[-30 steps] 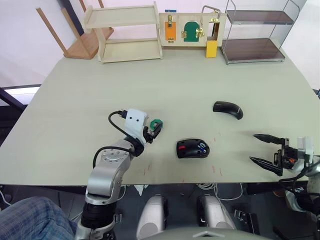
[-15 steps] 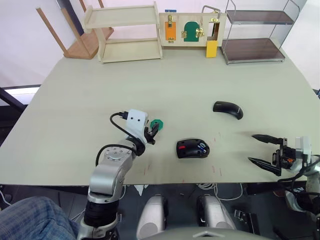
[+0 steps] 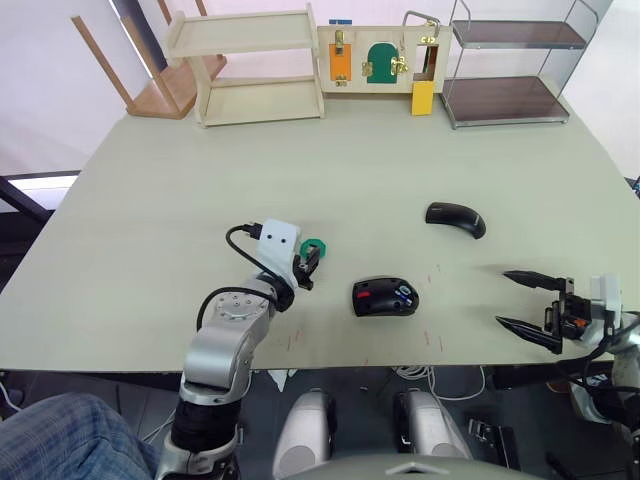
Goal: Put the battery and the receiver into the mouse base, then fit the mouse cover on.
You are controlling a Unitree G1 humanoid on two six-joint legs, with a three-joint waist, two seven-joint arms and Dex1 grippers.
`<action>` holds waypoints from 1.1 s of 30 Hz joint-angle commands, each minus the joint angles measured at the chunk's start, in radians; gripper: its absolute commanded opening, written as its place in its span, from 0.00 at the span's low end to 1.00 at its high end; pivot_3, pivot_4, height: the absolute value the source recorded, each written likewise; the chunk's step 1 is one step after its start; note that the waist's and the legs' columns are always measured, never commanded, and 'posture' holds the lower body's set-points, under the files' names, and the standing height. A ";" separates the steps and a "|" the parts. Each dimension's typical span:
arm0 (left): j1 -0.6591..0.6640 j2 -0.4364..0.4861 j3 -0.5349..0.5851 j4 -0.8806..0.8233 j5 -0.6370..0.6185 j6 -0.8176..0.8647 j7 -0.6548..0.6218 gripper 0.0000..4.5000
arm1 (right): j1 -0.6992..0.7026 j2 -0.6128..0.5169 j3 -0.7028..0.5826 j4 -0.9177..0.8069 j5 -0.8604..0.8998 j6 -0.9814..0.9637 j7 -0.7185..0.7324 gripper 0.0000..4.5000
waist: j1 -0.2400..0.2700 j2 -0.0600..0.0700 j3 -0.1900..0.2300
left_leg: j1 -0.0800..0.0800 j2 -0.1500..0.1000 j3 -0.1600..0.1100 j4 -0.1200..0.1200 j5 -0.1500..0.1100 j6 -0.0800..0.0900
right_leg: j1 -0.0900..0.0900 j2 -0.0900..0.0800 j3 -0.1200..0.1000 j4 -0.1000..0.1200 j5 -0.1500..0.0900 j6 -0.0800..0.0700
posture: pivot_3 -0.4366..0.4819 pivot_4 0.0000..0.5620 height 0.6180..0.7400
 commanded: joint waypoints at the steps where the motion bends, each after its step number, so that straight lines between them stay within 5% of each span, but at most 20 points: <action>1: -0.021 -0.006 -0.001 -0.009 0.007 0.008 0.016 0.50 | -0.003 0.003 -0.017 -0.014 0.009 -0.028 0.006 1.00 | 0.000 0.000 0.000 | 0.000 0.000 0.000 0.000 0.000 0.000 | 0.000 0.000 0.000 0.000 0.000 0.000 | 0.48 0.27 1.00; 32: -0.013 -0.016 -0.004 0.013 0.003 0.003 0.031 0.50 | -0.003 0.021 -0.022 -0.010 0.001 -0.039 0.006 1.00 | 0.000 0.000 0.000 | 0.000 0.000 0.000 0.000 0.000 0.000 | 0.000 0.000 0.000 0.000 0.000 0.000 | 0.48 0.27 1.00; 33: -0.013 -0.016 -0.004 0.013 0.003 0.003 0.030 0.44 | -0.003 0.021 -0.022 -0.010 0.000 -0.038 0.006 1.00 | 0.000 0.000 0.000 | 0.000 0.000 0.000 0.000 0.000 0.000 | 0.000 0.000 0.000 0.000 0.000 0.000 | 0.48 0.27 1.00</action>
